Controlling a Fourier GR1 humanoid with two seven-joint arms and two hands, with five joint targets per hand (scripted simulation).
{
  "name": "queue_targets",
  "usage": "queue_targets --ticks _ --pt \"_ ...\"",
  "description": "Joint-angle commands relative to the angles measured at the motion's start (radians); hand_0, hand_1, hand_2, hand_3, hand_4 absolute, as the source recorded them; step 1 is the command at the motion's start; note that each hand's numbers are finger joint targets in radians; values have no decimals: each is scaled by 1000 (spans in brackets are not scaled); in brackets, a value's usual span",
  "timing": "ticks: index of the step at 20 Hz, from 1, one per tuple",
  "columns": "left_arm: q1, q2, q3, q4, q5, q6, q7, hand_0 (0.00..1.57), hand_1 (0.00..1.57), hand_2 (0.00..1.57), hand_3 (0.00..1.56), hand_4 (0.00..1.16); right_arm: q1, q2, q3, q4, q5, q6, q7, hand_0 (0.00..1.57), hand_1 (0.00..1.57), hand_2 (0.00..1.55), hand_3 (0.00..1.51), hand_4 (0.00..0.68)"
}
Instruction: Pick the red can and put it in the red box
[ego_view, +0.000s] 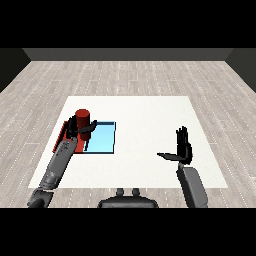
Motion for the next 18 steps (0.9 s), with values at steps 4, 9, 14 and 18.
queue_targets --ticks 4,9,14,18 --pt "-78 65 138 403 6 -32 -80 1571 1571 1571 1476 1105 -25 -5 -9 69 23 23 -39 0 0 0 0 0" --pt "-81 19 180 693 -12 -7 -251 1571 1571 1571 1490 1064 -12 10 4 60 44 29 -77 0 0 0 0 0" --pt "-190 65 180 904 -69 30 -117 1005 1005 1064 1208 939 -29 -2 -22 21 51 11 -89 0 0 0 0 0" --pt "-191 36 177 1020 -93 60 -136 635 635 668 139 684 -35 5 -19 5 60 -1 -85 0 0 0 0 0"
